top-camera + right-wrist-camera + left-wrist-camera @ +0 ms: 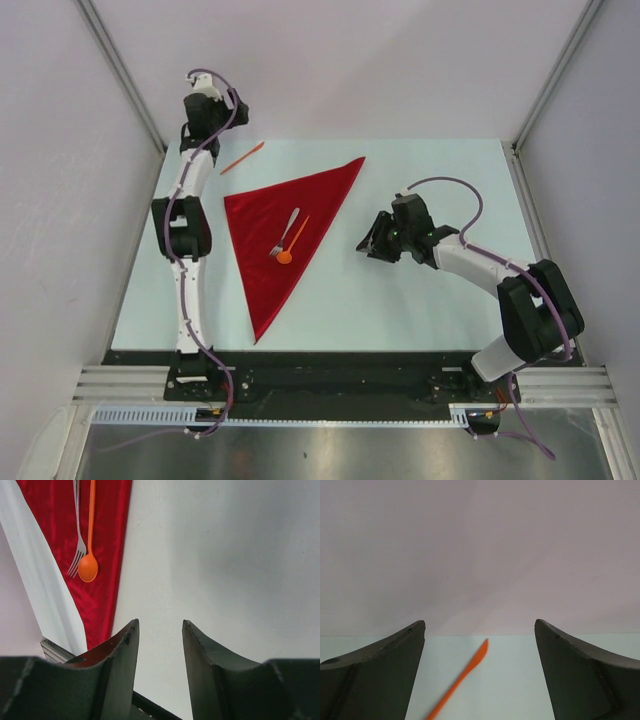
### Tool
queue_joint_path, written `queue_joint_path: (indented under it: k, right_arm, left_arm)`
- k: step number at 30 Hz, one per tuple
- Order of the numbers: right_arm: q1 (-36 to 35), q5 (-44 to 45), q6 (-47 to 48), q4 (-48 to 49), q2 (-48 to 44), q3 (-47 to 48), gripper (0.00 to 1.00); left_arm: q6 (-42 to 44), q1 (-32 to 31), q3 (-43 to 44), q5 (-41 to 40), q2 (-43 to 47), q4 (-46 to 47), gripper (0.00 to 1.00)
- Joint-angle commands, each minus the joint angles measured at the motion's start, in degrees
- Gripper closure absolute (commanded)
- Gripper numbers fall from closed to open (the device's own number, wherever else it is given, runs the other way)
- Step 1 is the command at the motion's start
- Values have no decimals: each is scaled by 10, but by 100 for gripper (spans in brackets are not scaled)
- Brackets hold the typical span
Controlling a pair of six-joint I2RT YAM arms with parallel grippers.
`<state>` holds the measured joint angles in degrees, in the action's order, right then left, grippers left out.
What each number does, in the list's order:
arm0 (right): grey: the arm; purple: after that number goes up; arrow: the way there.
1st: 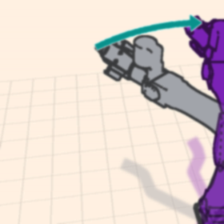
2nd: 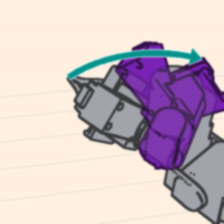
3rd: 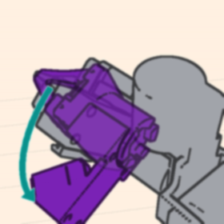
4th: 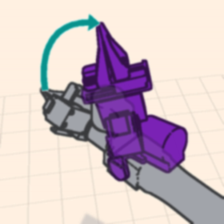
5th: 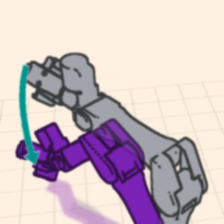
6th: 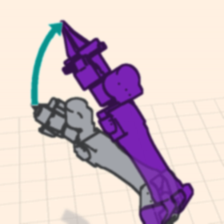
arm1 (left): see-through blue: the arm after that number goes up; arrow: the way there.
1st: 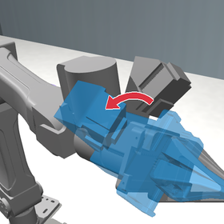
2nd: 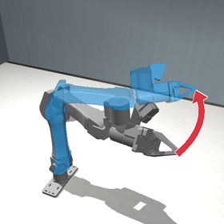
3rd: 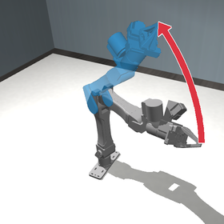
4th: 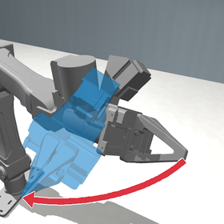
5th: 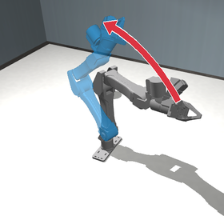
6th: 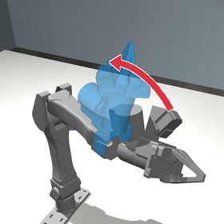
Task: Fold the napkin, place the utensils inside, and roll it up
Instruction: Grab a utensil with the left arm
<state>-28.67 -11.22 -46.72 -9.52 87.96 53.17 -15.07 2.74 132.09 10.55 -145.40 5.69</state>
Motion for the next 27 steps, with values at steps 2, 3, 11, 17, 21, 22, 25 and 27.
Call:
queue_joint_path:
  k: [2,3,11,17,21,22,25,27]
  right_arm:
    - [-1,2,2,-4,-3,23,55]
    - [0,0,2,-4,0,22,55]
    - [-6,-11,-7,12,11,25,55]
    - [-12,-7,-10,11,12,25,55]
    - [-16,-5,-12,12,13,26,55]
    - [-16,-5,-13,12,12,26,55]
    - [-17,-5,-14,9,17,34,55]
    - [-17,-6,-15,2,19,44,55]
  left_arm:
    - [195,17,77,38,-45,-204,0]
    - [197,19,65,35,-30,-199,0]
    - [227,23,103,-39,-55,-318,0]
    - [251,25,83,30,-44,-328,0]
    - [252,29,106,48,-56,-340,0]
    - [250,31,107,56,-58,-343,0]
    - [255,34,104,64,-55,-344,1]
    - [256,32,106,64,-56,-344,4]
